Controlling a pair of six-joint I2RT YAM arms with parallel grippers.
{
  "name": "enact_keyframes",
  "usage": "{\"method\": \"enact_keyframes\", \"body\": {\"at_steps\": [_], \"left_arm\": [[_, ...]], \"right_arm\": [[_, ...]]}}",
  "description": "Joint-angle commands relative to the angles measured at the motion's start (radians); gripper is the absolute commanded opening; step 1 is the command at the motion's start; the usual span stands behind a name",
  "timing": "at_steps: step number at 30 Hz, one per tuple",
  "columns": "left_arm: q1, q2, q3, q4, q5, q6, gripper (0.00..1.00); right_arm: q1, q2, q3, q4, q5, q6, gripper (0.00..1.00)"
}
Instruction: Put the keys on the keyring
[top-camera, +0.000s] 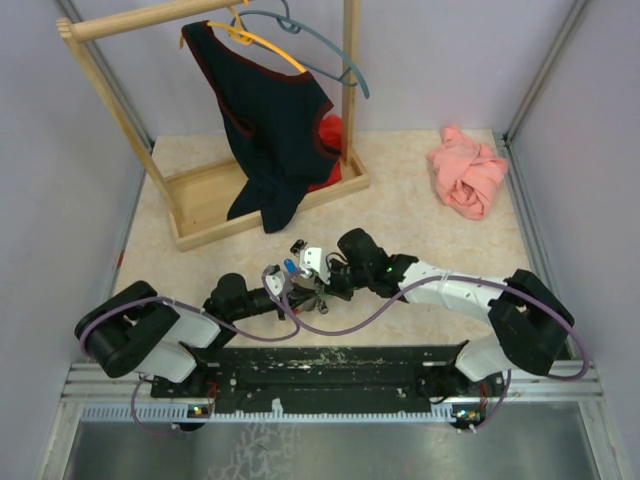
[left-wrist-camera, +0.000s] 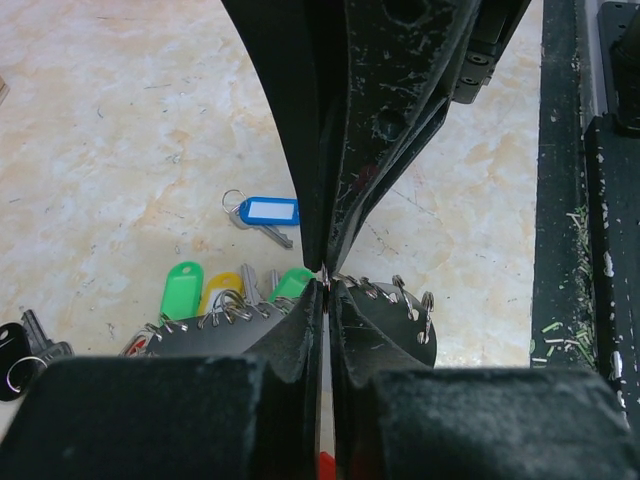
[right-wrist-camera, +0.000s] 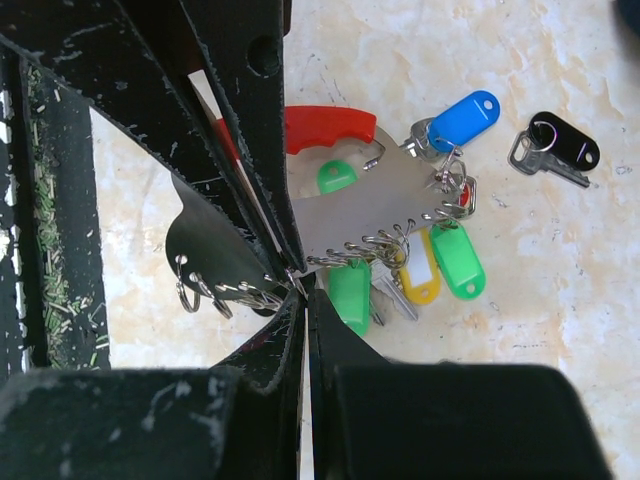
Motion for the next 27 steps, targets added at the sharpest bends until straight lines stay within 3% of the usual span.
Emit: {"method": "enact_keyframes", "body": {"at_steps": [1,17,23,27], "left_arm": [[0.002,0.014,0.02,-0.013,0.003,0.002,0.07],[0.002,0.019,0.029,-0.025,-0.006,-0.001,0.11],[0.003,0.02,0.032,-0.029,0.0,-0.001,0.01],[0.002,0.018,0.028,-0.024,-0.004,0.0,0.01]], "right_arm": [[0.016,-0.06,0.067,0.04,-0.002,0.0,0.0],[0.019,-0.074,0.068,0.049,-0.006,0.0,0.0],[0.021,-0.076,0.067,0.05,-0.014,0.003,0.0],[0.021,-0.084,0.061,0.05,0.007,0.029,0.0]]}}
